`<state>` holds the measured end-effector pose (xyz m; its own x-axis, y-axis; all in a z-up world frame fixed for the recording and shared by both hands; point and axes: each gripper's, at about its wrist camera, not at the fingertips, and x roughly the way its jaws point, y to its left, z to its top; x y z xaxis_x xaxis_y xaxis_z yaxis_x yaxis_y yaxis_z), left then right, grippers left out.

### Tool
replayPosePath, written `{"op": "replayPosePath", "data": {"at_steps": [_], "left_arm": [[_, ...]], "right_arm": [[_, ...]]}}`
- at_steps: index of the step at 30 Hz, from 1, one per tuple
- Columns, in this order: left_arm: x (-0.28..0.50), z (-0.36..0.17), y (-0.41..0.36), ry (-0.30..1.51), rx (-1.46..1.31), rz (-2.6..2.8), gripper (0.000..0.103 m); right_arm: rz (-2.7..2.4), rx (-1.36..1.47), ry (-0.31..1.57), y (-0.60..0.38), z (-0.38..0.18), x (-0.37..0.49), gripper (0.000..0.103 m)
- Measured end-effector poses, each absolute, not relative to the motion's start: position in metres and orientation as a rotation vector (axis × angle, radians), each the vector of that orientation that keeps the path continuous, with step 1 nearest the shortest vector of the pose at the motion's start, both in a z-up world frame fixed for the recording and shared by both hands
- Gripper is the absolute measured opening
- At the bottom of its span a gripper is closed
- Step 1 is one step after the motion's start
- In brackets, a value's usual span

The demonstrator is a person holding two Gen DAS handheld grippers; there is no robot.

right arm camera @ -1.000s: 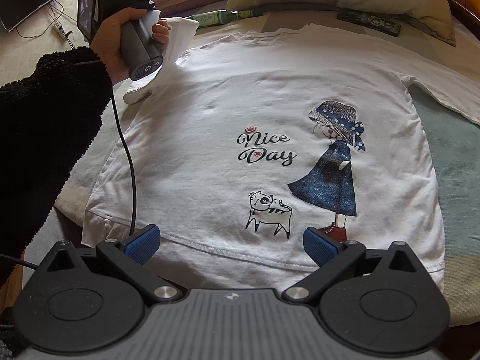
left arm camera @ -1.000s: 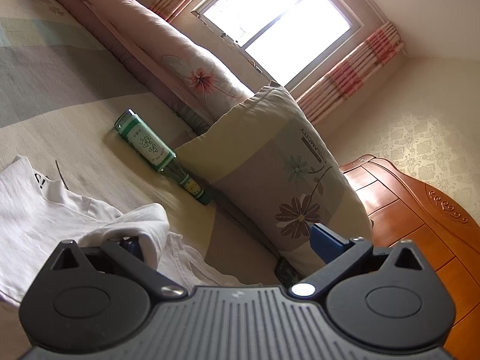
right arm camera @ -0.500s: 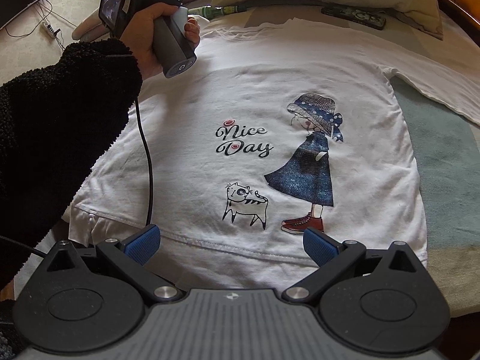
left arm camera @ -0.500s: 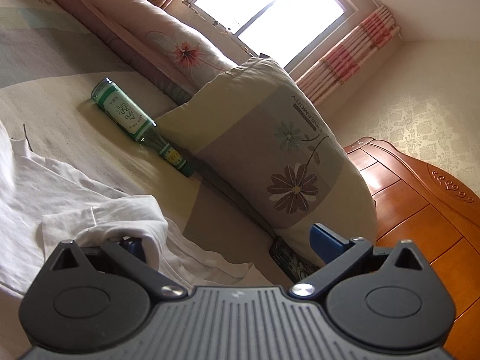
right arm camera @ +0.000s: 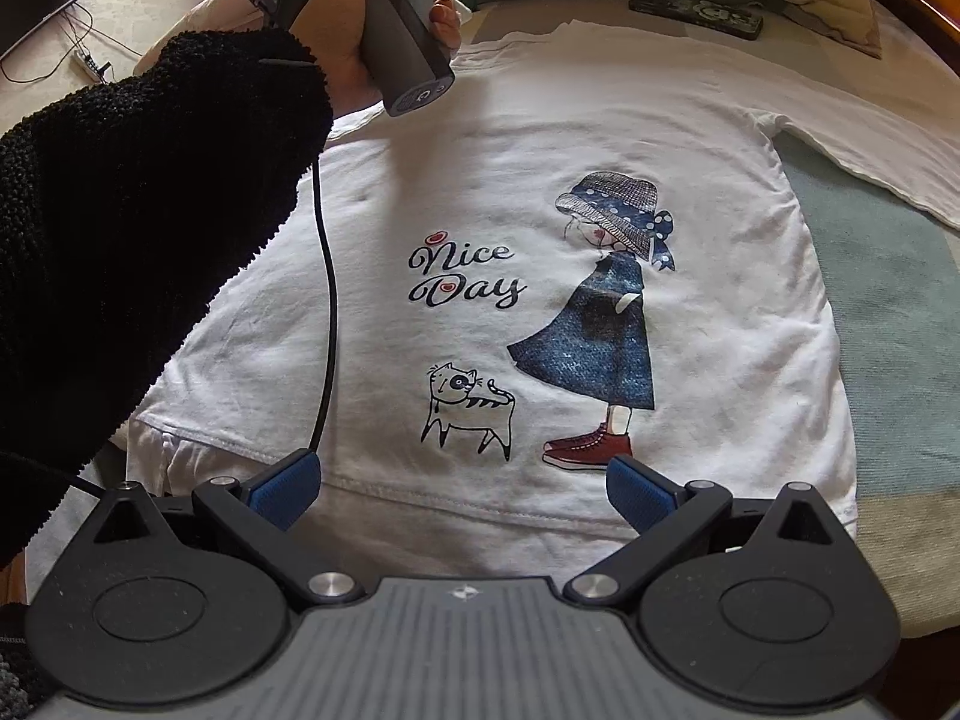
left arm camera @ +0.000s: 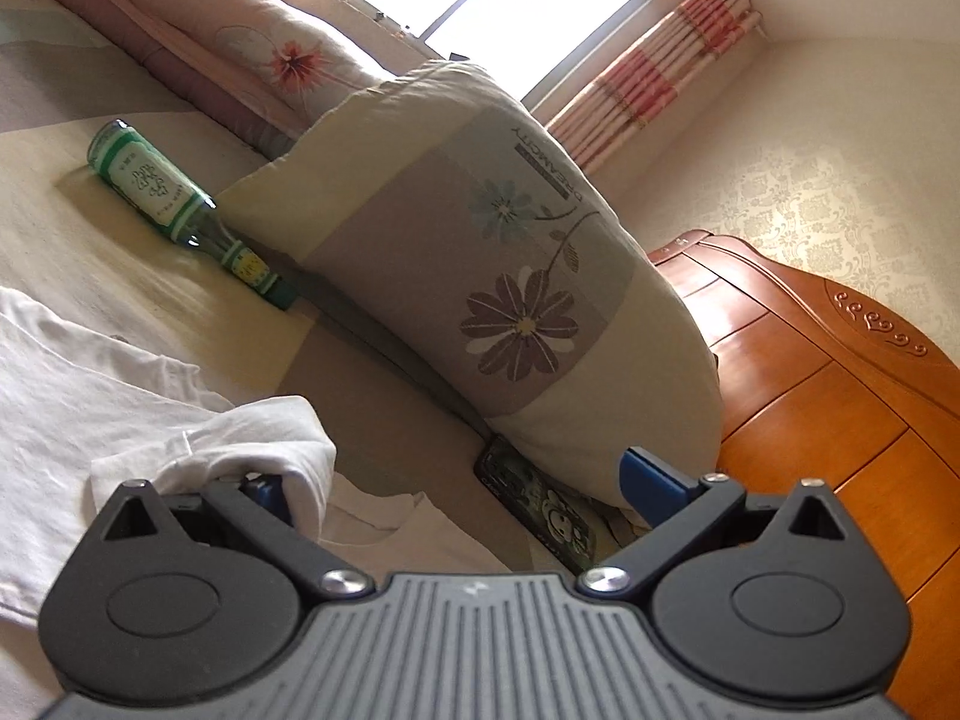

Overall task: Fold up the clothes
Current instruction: 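Carry the sleeve with the left gripper toward the shirt collar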

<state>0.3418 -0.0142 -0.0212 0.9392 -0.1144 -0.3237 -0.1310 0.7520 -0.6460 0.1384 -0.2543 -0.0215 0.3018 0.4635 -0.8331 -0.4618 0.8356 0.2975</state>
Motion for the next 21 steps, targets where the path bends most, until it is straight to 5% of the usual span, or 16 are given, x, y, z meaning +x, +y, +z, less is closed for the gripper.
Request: {"op": "replayPosePath", "data": {"at_steps": [12, 21], "left_arm": [[0.346, -0.04, -0.042, 0.465, -0.604, -0.061, 0.102], [0.341, -0.039, -0.085, 0.587, -0.226, -0.139, 0.102]], "right_arm": [[0.592, 0.024, 1.113, -0.26, -0.025, 0.142, 0.103], [0.584, 0.027, 1.113, -0.258, -0.024, 0.141, 0.103]]}}
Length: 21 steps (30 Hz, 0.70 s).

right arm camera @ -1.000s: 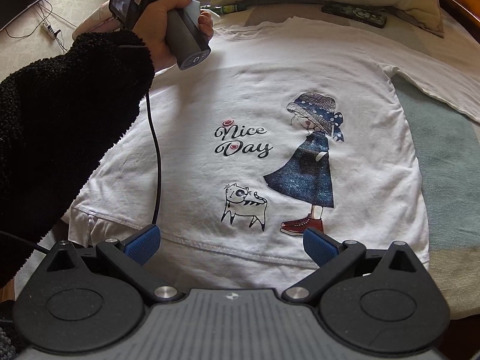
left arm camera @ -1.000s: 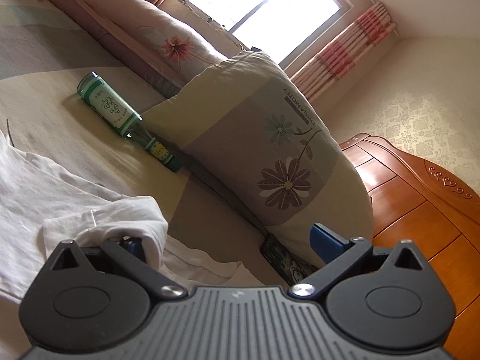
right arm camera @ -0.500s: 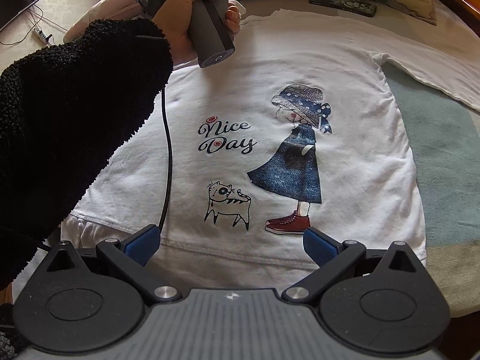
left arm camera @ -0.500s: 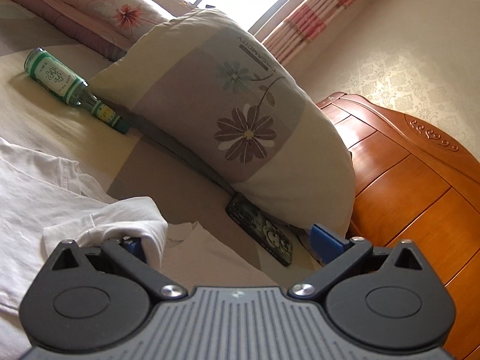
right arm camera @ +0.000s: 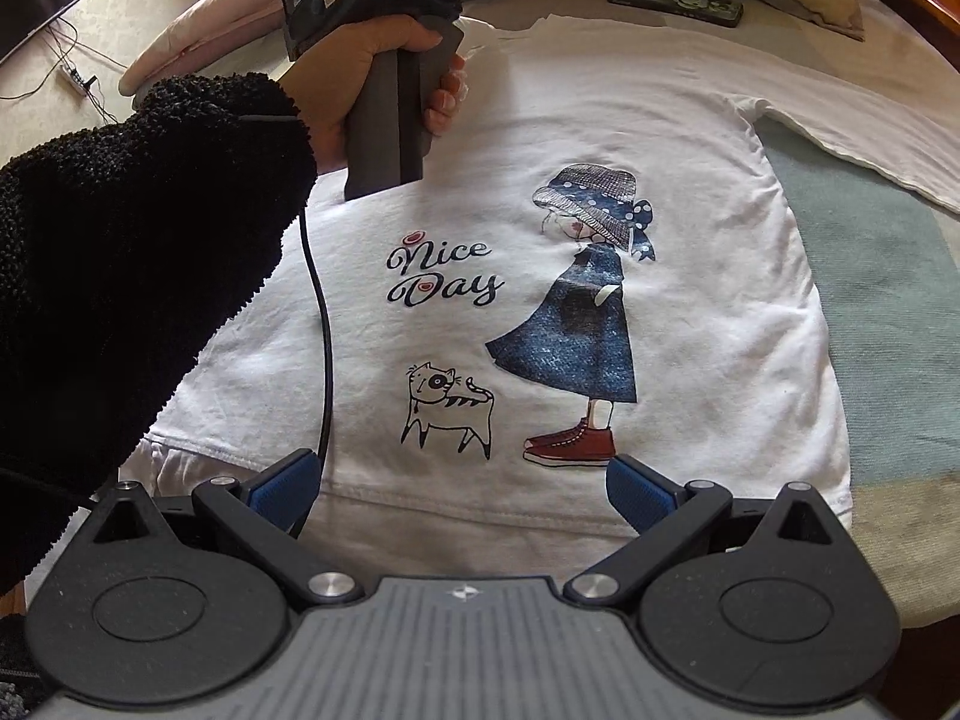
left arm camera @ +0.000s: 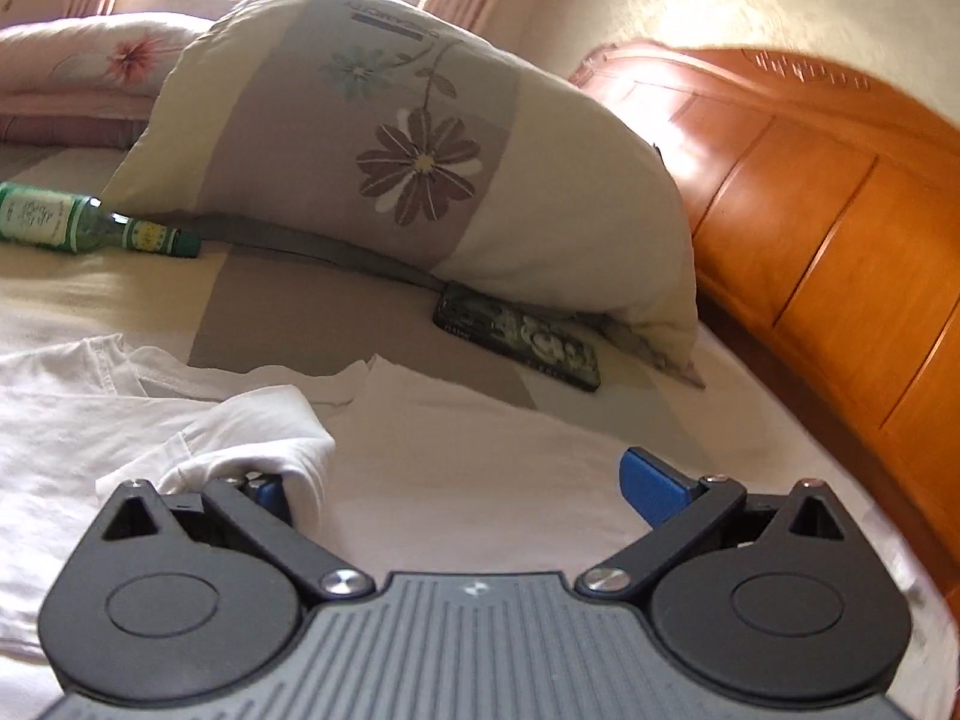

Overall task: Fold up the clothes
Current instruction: 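Carry the sleeve with the left gripper toward the shirt collar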

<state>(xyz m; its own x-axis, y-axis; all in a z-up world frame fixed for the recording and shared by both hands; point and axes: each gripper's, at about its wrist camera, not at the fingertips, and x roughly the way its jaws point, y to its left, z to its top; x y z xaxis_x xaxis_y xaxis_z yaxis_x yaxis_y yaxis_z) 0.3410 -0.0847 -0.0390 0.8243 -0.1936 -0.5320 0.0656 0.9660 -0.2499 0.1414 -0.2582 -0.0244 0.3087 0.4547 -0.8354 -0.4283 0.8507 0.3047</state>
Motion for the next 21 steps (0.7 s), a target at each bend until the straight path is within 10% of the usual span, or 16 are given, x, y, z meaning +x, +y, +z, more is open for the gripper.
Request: {"op": "replayPosePath", "data": {"at_steps": [5, 21], "left_arm": [[0.336, -0.054, -0.134, 0.714, 0.249, -0.208, 0.102], [0.348, -0.026, -0.057, 0.712, -0.24, -0.313, 0.102]], "right_arm": [[0.556, 0.061, 1.103, -0.261, -0.023, 0.142, 0.103], [0.539, 0.109, 1.097, -0.26, -0.026, 0.144, 0.103]]}}
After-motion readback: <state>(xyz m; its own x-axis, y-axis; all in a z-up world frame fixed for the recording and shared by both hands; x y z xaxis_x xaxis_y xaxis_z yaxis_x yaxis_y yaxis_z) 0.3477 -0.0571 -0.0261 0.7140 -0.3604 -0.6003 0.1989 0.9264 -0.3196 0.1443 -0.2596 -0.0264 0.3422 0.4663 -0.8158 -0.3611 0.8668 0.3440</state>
